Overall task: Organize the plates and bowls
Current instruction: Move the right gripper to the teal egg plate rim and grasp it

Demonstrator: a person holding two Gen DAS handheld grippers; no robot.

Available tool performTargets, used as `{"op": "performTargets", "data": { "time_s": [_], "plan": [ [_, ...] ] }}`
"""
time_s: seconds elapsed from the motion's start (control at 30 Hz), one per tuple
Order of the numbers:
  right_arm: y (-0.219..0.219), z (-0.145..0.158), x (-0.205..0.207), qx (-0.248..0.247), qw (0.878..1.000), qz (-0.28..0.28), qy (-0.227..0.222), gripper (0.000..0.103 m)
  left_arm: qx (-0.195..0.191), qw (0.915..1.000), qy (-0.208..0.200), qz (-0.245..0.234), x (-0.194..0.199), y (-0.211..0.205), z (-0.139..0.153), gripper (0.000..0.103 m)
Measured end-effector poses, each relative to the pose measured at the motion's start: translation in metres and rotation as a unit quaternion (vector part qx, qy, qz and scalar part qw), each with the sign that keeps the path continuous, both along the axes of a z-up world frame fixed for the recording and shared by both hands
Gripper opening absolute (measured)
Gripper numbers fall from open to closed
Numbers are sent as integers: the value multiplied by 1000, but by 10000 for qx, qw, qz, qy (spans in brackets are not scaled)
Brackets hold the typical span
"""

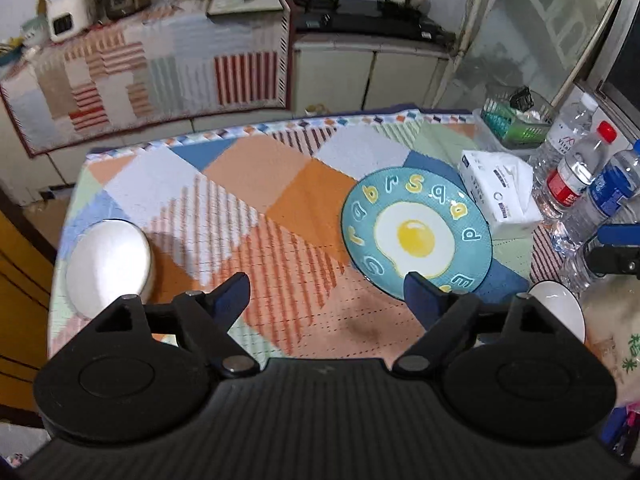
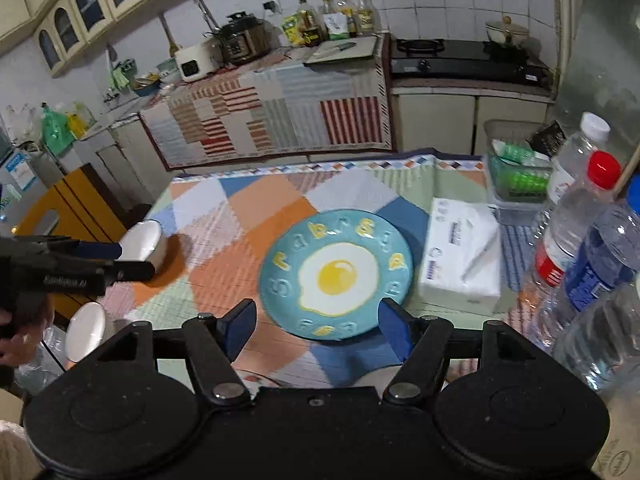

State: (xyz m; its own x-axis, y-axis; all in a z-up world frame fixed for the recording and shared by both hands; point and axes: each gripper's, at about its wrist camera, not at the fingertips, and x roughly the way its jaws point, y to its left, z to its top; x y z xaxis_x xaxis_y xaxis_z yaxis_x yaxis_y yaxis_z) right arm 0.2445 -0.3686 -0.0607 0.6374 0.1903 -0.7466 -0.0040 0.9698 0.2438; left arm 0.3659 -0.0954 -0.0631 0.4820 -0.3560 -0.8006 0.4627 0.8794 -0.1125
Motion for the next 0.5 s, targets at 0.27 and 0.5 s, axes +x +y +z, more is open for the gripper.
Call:
{"op": "performTargets", "data": {
  "time_s": [0.27,0.5],
  "plan": [
    [-24,-39,28,-233,9970,-339,649,73,-279,9988,384,153,47,-21,-57,84],
    [-37,-79,50,420,9906,-449,1222,72,-221,9977,633,97,65,-40,-97,82]
  ]
}}
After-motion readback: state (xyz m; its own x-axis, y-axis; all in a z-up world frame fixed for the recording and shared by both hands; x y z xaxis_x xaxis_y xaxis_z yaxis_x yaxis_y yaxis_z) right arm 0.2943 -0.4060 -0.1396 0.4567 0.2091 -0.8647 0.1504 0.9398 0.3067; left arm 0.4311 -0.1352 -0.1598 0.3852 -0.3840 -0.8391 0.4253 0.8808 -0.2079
